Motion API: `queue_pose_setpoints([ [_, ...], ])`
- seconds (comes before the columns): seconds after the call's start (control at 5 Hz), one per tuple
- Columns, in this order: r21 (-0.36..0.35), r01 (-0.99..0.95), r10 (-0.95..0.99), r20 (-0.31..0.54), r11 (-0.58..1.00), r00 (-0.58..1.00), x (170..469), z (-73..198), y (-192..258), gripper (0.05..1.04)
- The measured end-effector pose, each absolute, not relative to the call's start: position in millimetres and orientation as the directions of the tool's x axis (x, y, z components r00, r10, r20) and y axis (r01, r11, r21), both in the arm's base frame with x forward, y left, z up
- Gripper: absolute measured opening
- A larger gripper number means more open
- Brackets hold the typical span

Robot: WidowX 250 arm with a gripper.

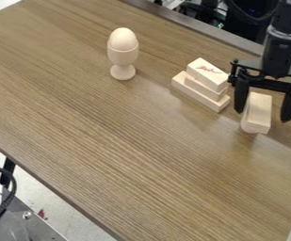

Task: Move the top block in from the middle to the top of the right block

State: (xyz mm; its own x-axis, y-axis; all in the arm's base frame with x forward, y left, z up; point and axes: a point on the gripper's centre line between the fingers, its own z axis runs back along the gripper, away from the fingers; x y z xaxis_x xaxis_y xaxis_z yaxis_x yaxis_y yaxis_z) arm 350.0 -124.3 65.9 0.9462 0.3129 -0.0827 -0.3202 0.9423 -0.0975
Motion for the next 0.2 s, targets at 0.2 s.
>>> queue_pose_setpoints([
  [0.2,-0.205,-0.308,0.311,-0.016,0.929,0.950,361.8,95.9,-129.7,0.999],
])
